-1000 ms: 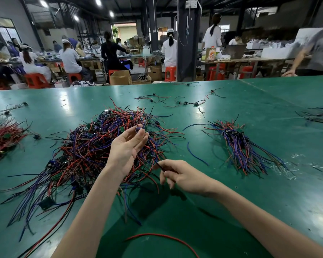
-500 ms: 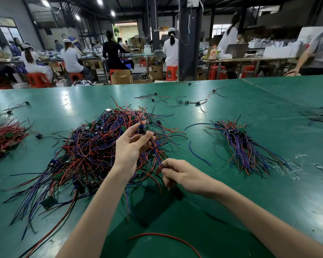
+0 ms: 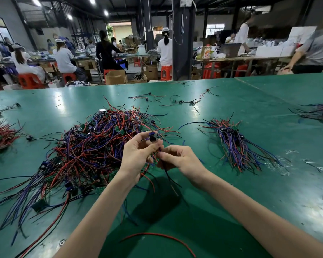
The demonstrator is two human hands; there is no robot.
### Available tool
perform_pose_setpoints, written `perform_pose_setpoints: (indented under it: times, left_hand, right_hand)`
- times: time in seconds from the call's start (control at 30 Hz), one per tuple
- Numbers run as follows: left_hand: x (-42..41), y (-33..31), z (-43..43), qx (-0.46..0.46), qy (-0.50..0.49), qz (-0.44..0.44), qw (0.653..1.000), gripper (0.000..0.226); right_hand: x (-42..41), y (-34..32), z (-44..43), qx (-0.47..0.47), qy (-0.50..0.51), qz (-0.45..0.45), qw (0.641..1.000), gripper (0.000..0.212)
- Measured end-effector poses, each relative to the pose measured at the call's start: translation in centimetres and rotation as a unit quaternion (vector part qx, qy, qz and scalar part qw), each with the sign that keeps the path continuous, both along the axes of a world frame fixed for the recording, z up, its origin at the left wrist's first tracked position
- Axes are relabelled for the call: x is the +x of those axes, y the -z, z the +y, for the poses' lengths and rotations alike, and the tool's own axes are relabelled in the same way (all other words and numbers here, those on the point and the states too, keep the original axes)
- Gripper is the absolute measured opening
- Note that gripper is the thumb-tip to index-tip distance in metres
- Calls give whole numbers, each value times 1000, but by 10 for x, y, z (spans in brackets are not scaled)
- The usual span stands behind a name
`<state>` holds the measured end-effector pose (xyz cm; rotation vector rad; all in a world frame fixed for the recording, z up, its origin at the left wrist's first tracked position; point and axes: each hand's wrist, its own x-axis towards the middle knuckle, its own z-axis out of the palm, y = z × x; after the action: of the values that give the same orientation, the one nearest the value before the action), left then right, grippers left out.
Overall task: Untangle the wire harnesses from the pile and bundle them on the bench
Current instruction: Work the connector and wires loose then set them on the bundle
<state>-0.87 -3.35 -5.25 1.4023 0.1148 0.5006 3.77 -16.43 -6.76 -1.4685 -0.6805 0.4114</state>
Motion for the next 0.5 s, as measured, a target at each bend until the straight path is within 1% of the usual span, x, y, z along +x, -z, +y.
perform_pose_setpoints:
  times: [0.1, 0.23, 0.4, 0.5]
  left_hand:
    - [0, 0, 2, 9, -11, 6, 1000, 24]
    - [0, -1, 7, 19, -37, 5, 999, 30]
    - [0, -6, 18, -8, -95, -9, 995, 28]
    - [-1, -9, 28, -22, -141, -23, 990, 27]
  right_hand:
    - [0, -1, -1, -16, -2, -14, 1000, 17]
    - [-2, 2, 0, -76, 1, -92, 993, 14]
    - [-6, 3, -2, -136, -27, -133, 981, 24]
    - [-15, 5, -1, -170, -54, -160, 971, 23]
